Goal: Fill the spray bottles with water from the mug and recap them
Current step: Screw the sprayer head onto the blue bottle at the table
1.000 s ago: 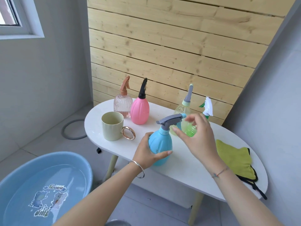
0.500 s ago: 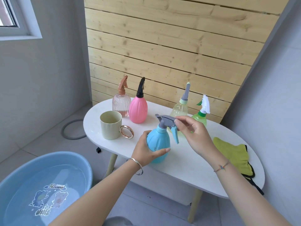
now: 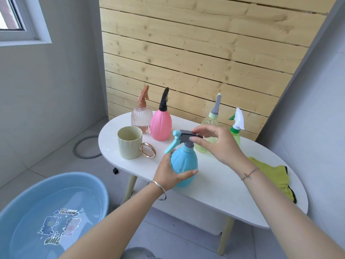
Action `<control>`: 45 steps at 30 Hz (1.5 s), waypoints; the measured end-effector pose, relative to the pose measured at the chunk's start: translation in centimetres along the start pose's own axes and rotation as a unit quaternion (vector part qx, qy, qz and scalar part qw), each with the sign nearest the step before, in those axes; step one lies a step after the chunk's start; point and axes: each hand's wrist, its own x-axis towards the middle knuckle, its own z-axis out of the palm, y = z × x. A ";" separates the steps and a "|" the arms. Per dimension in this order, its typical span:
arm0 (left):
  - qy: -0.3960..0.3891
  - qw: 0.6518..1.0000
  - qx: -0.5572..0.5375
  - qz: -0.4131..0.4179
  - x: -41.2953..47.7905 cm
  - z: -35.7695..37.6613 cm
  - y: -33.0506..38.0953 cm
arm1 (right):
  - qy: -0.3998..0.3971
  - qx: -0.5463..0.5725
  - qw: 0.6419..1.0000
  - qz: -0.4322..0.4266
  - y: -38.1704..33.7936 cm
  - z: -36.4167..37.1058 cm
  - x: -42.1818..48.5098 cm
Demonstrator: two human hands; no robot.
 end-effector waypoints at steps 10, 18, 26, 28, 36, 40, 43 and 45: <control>-0.003 1.000 -0.008 -0.015 0.1 0.0 0.1 | 0.059 -0.038 0.996 0.048 -0.2 1.5 1.3; -0.030 0.999 0.003 -0.011 0.2 -0.6 0.2 | -0.044 -0.026 0.997 0.057 0.6 0.8 0.9; -0.069 0.998 -0.003 -0.006 0.8 -1.2 0.3 | -0.119 0.174 0.972 0.100 4.1 2.7 -0.2; -0.063 0.998 -0.005 -0.005 0.7 -1.1 0.2 | -0.085 0.168 0.978 0.088 4.4 3.1 -0.3; -0.074 0.997 0.016 -0.014 0.7 -1.4 0.1 | 0.020 0.160 0.985 0.060 4.3 4.1 -0.8; -0.142 0.989 0.031 -0.026 1.6 -2.7 0.2 | -0.141 0.210 0.962 0.099 3.7 2.5 0.1; -0.172 0.983 0.049 -0.037 2.0 -3.3 0.4 | -0.200 0.241 0.942 0.124 3.7 2.3 0.5; -0.175 0.982 0.049 -0.042 2.1 -3.5 0.3 | -0.164 0.244 0.949 0.116 3.9 3.0 0.5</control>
